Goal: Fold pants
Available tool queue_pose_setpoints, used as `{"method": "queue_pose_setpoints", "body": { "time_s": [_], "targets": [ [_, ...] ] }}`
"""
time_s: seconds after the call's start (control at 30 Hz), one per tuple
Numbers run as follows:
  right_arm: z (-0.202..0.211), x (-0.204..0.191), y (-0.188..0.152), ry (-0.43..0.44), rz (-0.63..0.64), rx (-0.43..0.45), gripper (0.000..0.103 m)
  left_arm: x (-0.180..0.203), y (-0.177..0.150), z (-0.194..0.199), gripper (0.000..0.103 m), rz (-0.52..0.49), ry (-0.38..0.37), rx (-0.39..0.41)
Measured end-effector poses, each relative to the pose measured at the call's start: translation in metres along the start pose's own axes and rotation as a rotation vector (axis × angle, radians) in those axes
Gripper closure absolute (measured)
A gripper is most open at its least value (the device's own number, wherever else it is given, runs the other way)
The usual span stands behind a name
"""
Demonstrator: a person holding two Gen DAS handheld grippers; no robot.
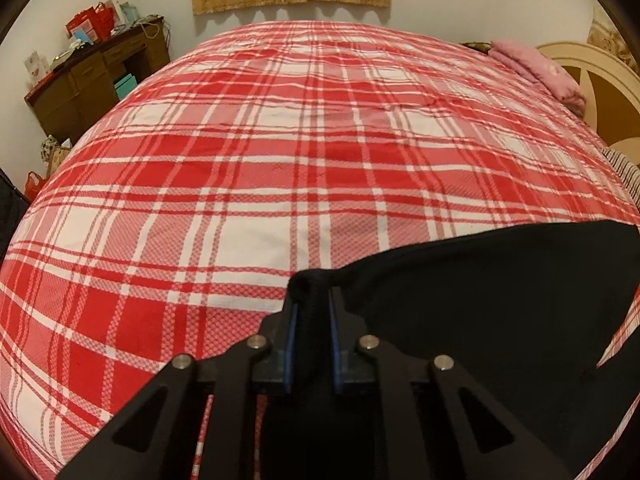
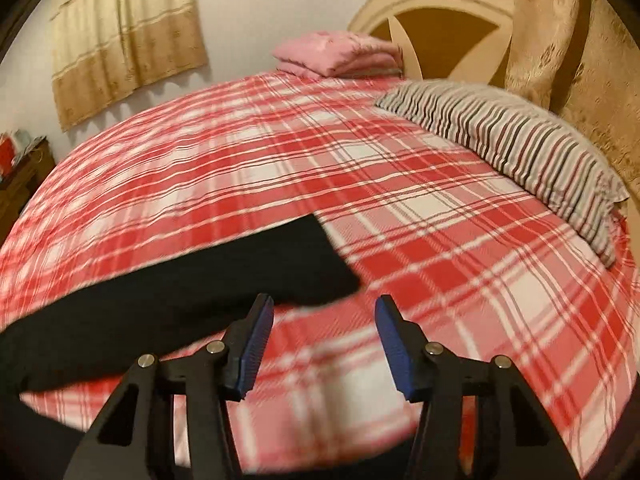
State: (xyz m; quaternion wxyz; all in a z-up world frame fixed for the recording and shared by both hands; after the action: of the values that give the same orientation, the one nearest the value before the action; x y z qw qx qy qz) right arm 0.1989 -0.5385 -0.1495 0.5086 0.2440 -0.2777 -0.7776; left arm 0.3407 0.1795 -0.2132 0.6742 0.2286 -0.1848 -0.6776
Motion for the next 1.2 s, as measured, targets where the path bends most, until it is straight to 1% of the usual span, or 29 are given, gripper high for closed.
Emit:
{"method": "queue_pose_setpoints", "body": {
  "time_s": [0.1,0.2,0.27,0.37,0.53,0.6,0.63,0.67,0.7,0.73,0.77,0.87,0.97,1.0,1.07,1.1,1.2],
  "targets": [
    [-0.025,0.012,0.020,-0.002,-0.023,-0.019,0.048,-0.003,-0.001,-0.002,0.089,0.025,-0.032,0.012],
    [-0.051,0.017,0.039,0.008,-0.019,-0.034,0.048,-0.006,-0.003,-0.005,0.089,0.051,-0.057,0.003],
    [-0.076,0.019,0.047,0.023,-0.023,-0.069,0.048,-0.006,-0.001,-0.006,0.089,0.065,-0.067,-0.004],
    [-0.107,0.022,0.053,0.060,-0.062,-0.120,0.048,-0.005,0.000,-0.007,0.089,0.066,-0.057,-0.008],
    [-0.142,0.019,0.056,0.137,-0.081,-0.176,0.050,0.001,0.000,-0.007,0.089,0.011,-0.015,0.009],
    [-0.147,0.011,0.055,0.144,-0.039,-0.188,0.063,0.000,0.002,-0.009,0.089,0.015,-0.015,0.006],
    [-0.149,0.009,0.055,0.138,-0.020,-0.196,0.068,0.000,0.002,-0.010,0.089,0.016,-0.014,0.006],
    [-0.150,0.007,0.055,0.145,-0.007,-0.200,0.083,0.000,0.003,-0.010,0.089,0.015,-0.013,0.006],
    [-0.150,0.001,0.055,0.173,0.009,-0.211,0.087,0.000,0.003,-0.011,0.089,0.013,-0.011,0.008],
    [-0.149,0.000,0.056,0.176,0.013,-0.213,0.090,0.001,0.004,-0.011,0.089,0.009,-0.007,0.010],
    [-0.148,-0.002,0.057,0.170,0.020,-0.212,0.098,0.002,0.004,-0.010,0.090,0.002,-0.004,0.013],
    [-0.136,-0.007,0.064,0.169,0.037,-0.173,0.098,0.003,0.008,-0.005,0.092,-0.009,0.002,0.023],
    [-0.103,-0.015,0.075,0.225,0.043,-0.086,0.098,-0.001,0.013,0.009,0.093,0.014,-0.028,0.059],
    [-0.083,-0.019,0.078,0.253,0.056,-0.042,0.098,-0.002,0.015,0.017,0.093,0.019,-0.042,0.082],
    [-0.055,-0.026,0.081,0.295,0.083,0.016,0.098,-0.004,0.016,0.031,0.093,0.028,-0.069,0.125],
    [-0.029,-0.029,0.081,0.325,0.111,0.067,0.098,-0.006,0.016,0.042,0.093,0.038,-0.090,0.152],
    [0.023,-0.029,0.080,0.392,0.133,0.165,0.098,-0.011,0.016,0.067,0.093,0.070,-0.158,0.219]
  ]
}}
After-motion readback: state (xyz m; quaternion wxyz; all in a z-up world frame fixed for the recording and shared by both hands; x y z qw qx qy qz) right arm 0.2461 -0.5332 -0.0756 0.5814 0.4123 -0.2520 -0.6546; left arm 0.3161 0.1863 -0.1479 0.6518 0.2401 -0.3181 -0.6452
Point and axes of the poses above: each gripper's, at about its wrist camera, not at the fingertips, and z roughly against the way its jaws point, x to its right, y to its top, the point moved 7 cm from there along -z, roughly the way its jaws point, and after that the axes turned 7 degrees about y, right-handed, at the moved point
